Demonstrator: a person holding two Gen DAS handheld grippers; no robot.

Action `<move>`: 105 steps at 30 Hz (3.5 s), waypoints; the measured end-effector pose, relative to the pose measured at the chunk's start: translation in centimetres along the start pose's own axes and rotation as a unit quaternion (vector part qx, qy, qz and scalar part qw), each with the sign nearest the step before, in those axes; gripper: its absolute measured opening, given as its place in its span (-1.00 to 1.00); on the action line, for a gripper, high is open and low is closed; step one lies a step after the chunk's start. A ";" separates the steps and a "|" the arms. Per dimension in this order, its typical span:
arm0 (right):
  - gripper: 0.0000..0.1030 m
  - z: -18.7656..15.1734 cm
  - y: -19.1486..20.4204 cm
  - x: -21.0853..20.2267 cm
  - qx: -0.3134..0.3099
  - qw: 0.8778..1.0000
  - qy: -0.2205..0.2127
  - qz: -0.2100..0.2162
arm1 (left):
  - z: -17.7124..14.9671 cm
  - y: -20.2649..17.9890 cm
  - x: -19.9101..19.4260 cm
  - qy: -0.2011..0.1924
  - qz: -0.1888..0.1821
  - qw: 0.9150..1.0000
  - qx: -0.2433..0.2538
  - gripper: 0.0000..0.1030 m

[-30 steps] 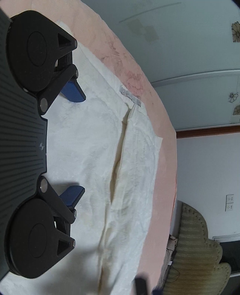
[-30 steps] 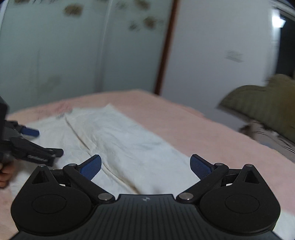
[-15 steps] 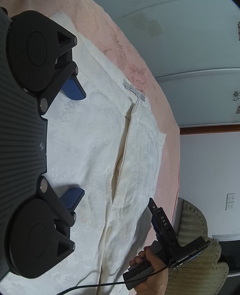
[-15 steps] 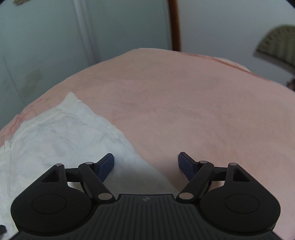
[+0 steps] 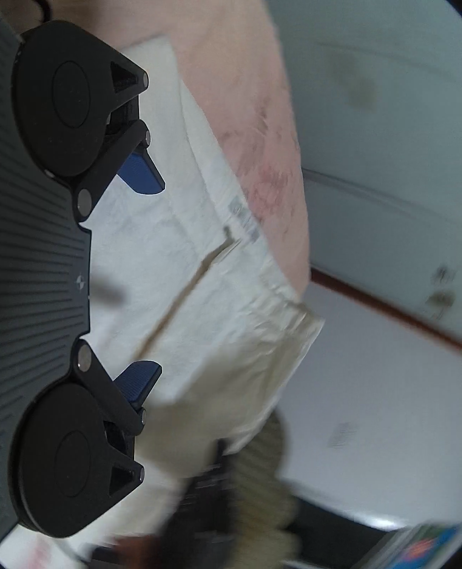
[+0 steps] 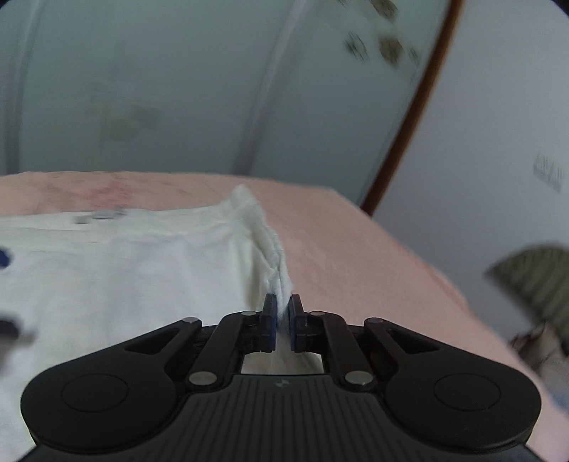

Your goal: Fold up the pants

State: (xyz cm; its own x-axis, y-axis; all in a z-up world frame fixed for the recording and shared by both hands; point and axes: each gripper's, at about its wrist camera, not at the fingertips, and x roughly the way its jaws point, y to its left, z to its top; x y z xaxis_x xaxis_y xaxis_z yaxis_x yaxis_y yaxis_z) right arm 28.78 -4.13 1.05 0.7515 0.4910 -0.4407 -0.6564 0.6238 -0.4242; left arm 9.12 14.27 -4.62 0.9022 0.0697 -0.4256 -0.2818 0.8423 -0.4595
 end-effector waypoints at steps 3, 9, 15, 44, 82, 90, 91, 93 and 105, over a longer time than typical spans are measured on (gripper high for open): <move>-0.86 0.5 3.7 -4.8 -0.047 0.999 -0.021 0.007 | 1.0 2.3 -1.3 0.005 -0.066 0.993 -0.100 0.98; -0.87 -2.1 11.1 -9.0 -0.079 0.996 -0.004 0.049 | 1.7 2.7 -1.1 0.013 -0.118 0.979 -0.167 0.99; -0.85 -3.8 12.8 -8.3 -0.024 0.999 0.011 0.048 | 3.1 1.7 2.6 0.074 -0.037 0.982 -0.169 0.82; -0.91 -11.9 12.6 -15.3 -0.129 0.968 0.121 -0.179 | 5.4 3.7 0.8 0.048 -0.062 0.984 -0.162 -0.95; -0.82 -12.4 14.2 -25.3 0.116 0.983 0.080 -0.115 | 1.6 0.6 -9.8 -0.018 0.170 0.982 0.075 -0.22; -0.81 -14.8 14.0 -25.8 0.159 0.972 0.123 -0.121 | -3.9 -9.9 -7.7 0.058 -0.003 0.976 0.211 -0.02; -0.81 -15.0 13.5 -26.4 0.166 0.969 0.119 -0.140 | -5.0 -11.4 -7.4 0.063 -0.027 0.972 0.226 -0.02; -0.81 -15.7 12.5 -27.4 0.178 0.960 0.128 -0.173 | -7.1 -14.4 -7.3 0.072 -0.074 0.960 0.258 -0.01; -0.36 -27.9 3.2 -38.9 0.417 0.850 0.121 -0.297 | -18.7 -20.6 -7.7 0.081 -0.239 0.868 0.427 0.28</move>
State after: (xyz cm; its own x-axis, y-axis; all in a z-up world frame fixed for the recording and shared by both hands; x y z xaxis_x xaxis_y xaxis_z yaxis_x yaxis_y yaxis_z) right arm -4.40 -38.23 -5.21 0.8318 -0.1376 -0.5378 0.1856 0.9820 0.0358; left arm 1.85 -13.65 -6.47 0.7724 -0.4154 -0.4805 0.5198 0.8481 0.1023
